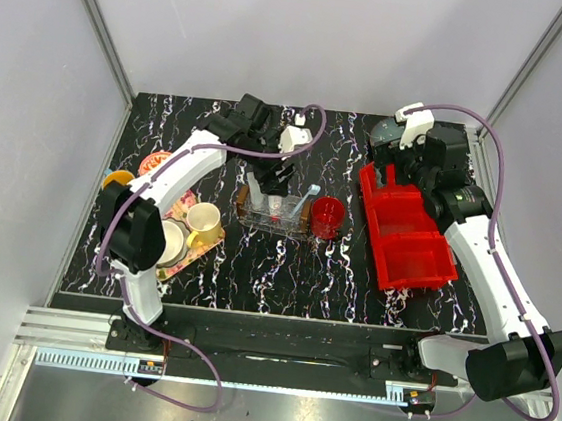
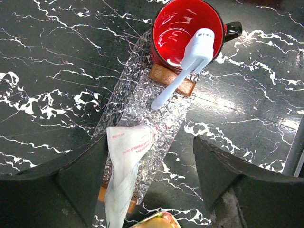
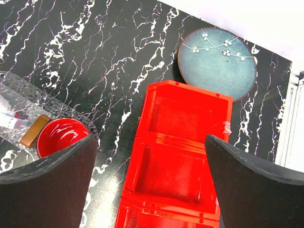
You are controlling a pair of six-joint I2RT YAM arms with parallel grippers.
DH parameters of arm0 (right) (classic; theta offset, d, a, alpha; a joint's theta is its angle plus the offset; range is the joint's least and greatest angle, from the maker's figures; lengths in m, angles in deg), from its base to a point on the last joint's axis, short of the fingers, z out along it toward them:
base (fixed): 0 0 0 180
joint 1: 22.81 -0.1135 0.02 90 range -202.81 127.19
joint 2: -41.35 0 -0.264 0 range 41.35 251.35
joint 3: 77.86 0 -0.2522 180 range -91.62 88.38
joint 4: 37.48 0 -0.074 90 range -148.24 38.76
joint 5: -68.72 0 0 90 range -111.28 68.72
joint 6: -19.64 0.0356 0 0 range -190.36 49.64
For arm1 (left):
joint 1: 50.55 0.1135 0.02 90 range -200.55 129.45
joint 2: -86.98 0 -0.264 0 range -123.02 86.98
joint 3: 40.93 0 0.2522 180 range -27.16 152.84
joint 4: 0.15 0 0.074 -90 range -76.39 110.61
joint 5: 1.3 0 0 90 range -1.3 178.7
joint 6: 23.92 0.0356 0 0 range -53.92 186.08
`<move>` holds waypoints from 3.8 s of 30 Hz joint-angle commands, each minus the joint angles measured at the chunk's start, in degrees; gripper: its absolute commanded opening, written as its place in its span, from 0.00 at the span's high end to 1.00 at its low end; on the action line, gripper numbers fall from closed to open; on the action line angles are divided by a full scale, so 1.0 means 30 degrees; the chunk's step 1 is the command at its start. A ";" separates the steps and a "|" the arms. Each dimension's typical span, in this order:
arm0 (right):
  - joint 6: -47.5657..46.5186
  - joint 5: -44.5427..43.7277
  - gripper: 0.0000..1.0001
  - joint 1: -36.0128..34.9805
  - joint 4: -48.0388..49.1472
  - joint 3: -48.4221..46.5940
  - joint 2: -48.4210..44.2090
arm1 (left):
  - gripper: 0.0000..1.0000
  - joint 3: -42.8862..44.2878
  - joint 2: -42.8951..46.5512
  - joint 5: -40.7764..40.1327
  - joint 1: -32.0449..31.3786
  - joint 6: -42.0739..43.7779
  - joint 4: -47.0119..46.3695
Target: Prepare toiletry sets of a toothbrush and toothpaste on the tray
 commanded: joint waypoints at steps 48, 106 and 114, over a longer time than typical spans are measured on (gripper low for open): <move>-0.0262 -0.0252 0.00 0.0042 0.0157 0.0198 -0.0624 | 0.25 -0.1816 0.3275 -0.0713 -0.0828 0.0210 -0.0643; 0.0294 -0.5817 0.00 0.0042 0.2880 0.0665 -0.3554 | 0.04 -1.0925 1.5578 -0.9557 0.5147 -1.1098 -1.2977; 0.0353 -0.6023 0.00 0.0100 0.3467 0.0754 -0.3525 | 0.01 -1.2596 1.6399 -1.0674 0.6699 -1.2065 -1.4090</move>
